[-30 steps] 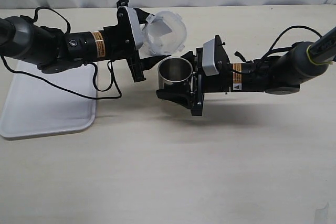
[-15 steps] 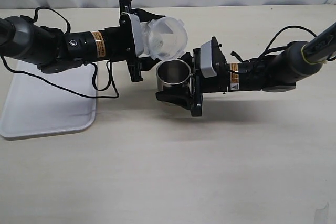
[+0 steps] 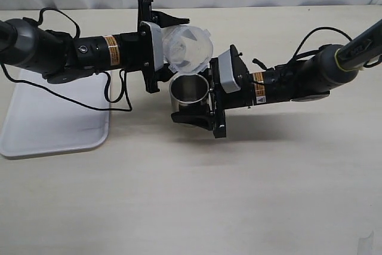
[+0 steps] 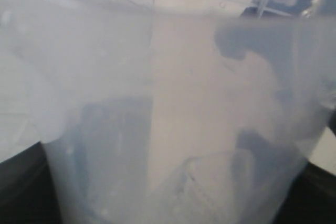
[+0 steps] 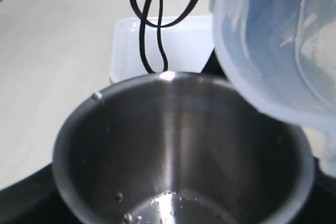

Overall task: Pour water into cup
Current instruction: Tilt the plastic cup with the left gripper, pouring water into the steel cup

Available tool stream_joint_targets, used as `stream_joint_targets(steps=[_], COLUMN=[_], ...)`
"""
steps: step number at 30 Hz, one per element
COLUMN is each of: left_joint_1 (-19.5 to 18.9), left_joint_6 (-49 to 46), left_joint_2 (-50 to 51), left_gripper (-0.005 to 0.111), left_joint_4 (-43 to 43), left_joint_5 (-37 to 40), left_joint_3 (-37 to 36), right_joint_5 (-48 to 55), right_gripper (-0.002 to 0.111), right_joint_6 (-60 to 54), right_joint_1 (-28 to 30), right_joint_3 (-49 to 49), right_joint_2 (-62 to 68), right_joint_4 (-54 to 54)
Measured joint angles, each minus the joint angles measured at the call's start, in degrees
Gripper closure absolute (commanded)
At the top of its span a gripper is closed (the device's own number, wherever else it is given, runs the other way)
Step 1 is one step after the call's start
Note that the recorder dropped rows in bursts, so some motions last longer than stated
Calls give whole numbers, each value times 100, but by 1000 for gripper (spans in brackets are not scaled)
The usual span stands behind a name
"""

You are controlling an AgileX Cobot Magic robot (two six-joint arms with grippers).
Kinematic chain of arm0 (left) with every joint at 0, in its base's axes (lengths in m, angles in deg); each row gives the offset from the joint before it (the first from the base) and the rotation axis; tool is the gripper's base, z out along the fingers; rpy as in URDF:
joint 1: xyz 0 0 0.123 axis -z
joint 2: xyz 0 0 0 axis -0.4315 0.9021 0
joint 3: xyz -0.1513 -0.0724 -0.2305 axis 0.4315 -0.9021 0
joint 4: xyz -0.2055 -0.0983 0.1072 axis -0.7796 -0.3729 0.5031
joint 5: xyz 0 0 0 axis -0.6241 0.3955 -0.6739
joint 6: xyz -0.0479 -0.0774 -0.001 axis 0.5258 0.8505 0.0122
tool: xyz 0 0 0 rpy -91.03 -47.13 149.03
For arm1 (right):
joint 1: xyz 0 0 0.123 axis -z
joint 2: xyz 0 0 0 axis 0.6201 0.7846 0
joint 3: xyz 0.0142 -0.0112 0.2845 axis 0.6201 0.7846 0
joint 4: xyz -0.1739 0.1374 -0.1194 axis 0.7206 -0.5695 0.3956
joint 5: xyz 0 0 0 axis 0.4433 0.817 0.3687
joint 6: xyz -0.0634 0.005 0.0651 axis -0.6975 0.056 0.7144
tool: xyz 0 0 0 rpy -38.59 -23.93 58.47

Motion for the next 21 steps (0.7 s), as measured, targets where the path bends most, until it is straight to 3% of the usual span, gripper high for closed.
stream_joint_targets(steps=[21], left_joint_1=[0], left_joint_6=[-1520], left_joint_2=[-33], left_gripper=[107], left_joint_4=[-34], left_joint_5=[47], left_joint_3=[4], right_joint_5=[83], right_gripper=[104], right_joint_6=[84], right_joint_1=[37], right_joint_3=[-13], right_joint_2=[21], right_joint_4=[-51])
